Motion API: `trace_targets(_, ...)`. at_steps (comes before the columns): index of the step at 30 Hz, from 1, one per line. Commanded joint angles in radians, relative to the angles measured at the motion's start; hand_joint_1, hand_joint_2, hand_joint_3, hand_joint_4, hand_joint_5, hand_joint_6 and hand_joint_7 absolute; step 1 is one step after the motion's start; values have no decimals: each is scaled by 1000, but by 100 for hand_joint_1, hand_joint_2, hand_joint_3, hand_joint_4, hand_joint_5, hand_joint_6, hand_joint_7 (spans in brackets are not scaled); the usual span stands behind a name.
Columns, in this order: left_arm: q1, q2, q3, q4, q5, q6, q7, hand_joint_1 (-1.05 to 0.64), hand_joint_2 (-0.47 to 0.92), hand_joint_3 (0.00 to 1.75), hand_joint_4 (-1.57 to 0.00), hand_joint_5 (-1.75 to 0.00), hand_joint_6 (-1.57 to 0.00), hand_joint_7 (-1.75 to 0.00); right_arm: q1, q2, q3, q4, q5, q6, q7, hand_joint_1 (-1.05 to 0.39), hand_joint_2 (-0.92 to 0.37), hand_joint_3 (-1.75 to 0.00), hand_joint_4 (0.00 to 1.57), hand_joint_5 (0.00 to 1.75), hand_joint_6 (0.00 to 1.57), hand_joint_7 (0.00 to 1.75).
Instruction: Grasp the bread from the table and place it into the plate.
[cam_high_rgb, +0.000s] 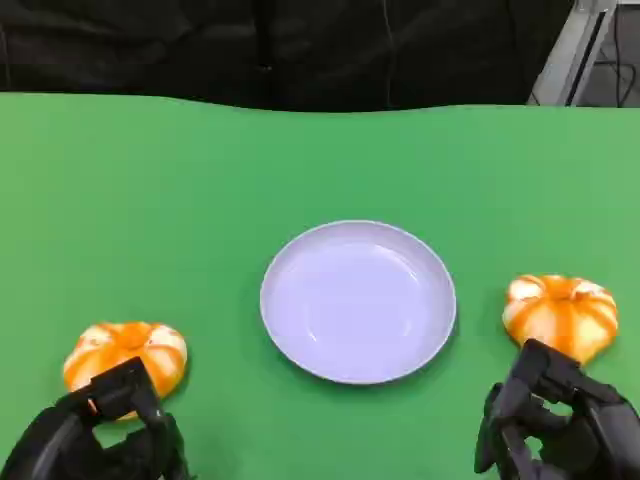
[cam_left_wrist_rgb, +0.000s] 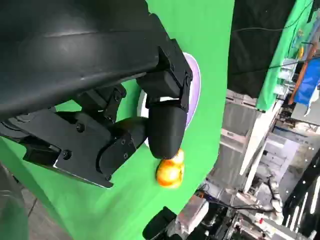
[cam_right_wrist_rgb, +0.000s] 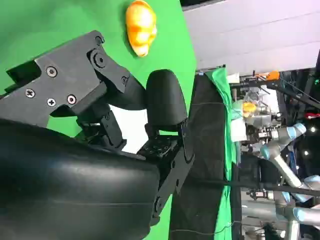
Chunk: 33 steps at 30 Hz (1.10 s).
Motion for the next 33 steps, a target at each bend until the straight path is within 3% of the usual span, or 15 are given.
trace_targets(1, 0, 8, 4, -1, 5, -8, 0, -8, 62, 111, -86, -175, -71, -171, 7, -3, -2, -10, 1, 6, -5, -14, -56, -121, 85, 175, 69, 168)
trace_targets(16, 2, 7, 3, -2, 16, -22, 0, -8, 62, 111, -86, -175, -73, -169, 6, -2, -2, -8, 7, 1, -3, -12, -57, -122, 85, 175, 68, 168)
trace_targets(19, 5, 8, 7, -7, 16, -42, -9, -7, 62, 109, -79, -175, -74, -154, 8, -3, -2, -7, 6, -8, 0, -12, -57, -122, 85, 175, 68, 168)
trace_targets(22, 10, 14, 0, -5, 78, -123, -12, -19, 69, 69, -75, -132, -85, -84, 11, -6, -2, -14, 6, -5, 2, -12, -57, -121, 84, 175, 68, 168)
trace_targets(23, 8, 21, -8, 19, 144, -230, -23, -21, 73, 59, -75, -125, -89, -70, 13, -6, -1, -17, 3, -1, -1, -12, -57, -121, 84, 175, 67, 168)
trace_targets(24, 5, 33, -17, 47, 234, -359, -23, -35, 83, 35, -70, -86, -85, -41, 14, -5, 0, -20, 1, 2, -4, -12, -57, -121, 84, 175, 67, 168)
trace_targets(25, 1, 42, -22, 70, 299, -454, -22, -44, 88, 28, -63, -58, -80, -23, 14, -5, 0, -23, 1, 5, -5, -12, -57, -121, 84, 175, 67, 168)
trace_targets(26, -4, 52, -24, 95, 386, -566, 1, -49, 90, 25, -60, -43, -78, -14, 14, -6, 0, -23, -1, 4, -5, -12, -57, -121, 84, 175, 67, 168)
trace_targets(27, -8, 60, -21, 115, 456, -647, 31, -57, 91, 26, -47, -26, -68, -6, 14, -7, 1, -23, -1, 4, -4, -12, -57, -121, 84, 175, 67, 168)
trace_targets(28, -12, 62, -18, 133, 501, -702, 51, -61, 92, 28, -42, -19, -63, -3, 14, -8, 1, -23, -2, 3, -4, -12, -57, -121, 84, 175, 67, 168)
trace_targets(33, -18, 103, 9, 173, 788, -853, 206, -74, 92, 34, -25, -4, -47, 0, 12, -8, 1, -28, 5, 11, -2, -13, -57, -121, 85, 175, 67, 169)
